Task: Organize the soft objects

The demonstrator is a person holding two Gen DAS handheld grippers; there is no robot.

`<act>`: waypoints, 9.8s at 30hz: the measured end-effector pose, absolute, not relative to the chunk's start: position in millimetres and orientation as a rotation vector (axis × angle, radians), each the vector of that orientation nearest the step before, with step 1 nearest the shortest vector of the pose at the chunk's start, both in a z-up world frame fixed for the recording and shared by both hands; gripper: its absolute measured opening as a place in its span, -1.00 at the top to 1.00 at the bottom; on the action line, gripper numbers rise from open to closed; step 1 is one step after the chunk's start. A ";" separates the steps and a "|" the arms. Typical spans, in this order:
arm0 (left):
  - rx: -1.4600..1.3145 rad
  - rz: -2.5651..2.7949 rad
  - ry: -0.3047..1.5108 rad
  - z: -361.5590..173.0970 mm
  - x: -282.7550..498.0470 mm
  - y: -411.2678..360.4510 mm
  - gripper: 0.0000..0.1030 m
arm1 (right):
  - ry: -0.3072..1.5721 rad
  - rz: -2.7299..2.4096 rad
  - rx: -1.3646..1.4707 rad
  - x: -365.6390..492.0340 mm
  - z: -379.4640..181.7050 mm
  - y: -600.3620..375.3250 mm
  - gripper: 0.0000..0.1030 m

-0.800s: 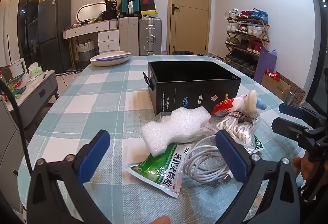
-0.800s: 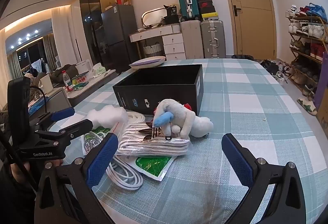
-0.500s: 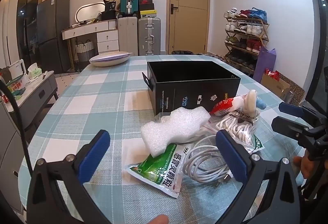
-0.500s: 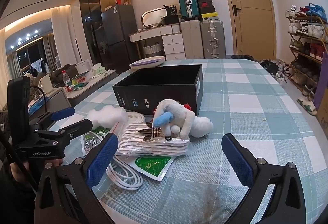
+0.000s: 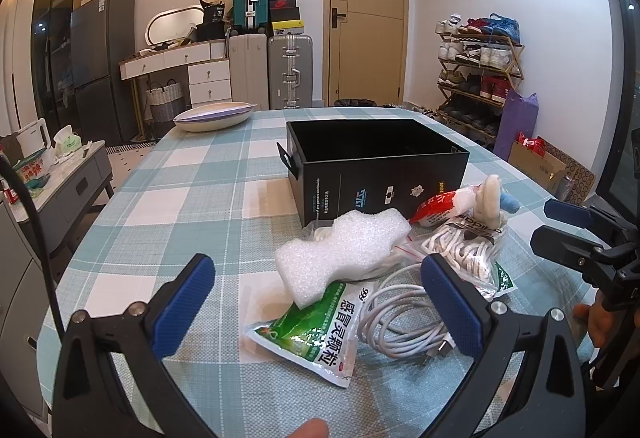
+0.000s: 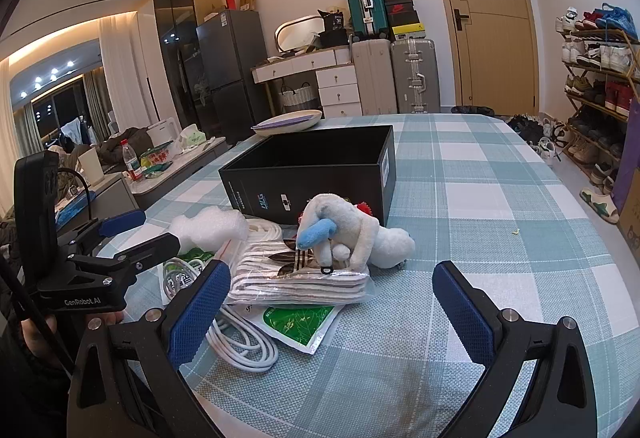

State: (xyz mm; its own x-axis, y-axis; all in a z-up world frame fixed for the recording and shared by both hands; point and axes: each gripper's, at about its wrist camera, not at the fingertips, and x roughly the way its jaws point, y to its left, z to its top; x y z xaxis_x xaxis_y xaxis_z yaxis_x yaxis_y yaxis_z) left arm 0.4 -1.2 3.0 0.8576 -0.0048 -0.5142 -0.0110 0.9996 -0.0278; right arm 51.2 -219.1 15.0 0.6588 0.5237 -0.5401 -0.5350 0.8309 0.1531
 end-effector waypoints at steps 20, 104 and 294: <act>-0.034 0.009 0.539 1.9 0.1 -0.6 -1.00 | 0.607 0.598 -0.017 51.4 12.2 -217.4 -0.99; -0.078 -0.174 0.746 -6.9 46.5 2.8 -0.33 | 0.855 0.620 0.078 127.1 -1.3 -213.0 -0.99; 0.130 -0.197 0.879 -19.0 41.5 24.1 -0.99 | 0.829 0.687 -0.081 98.2 16.1 -182.9 -0.97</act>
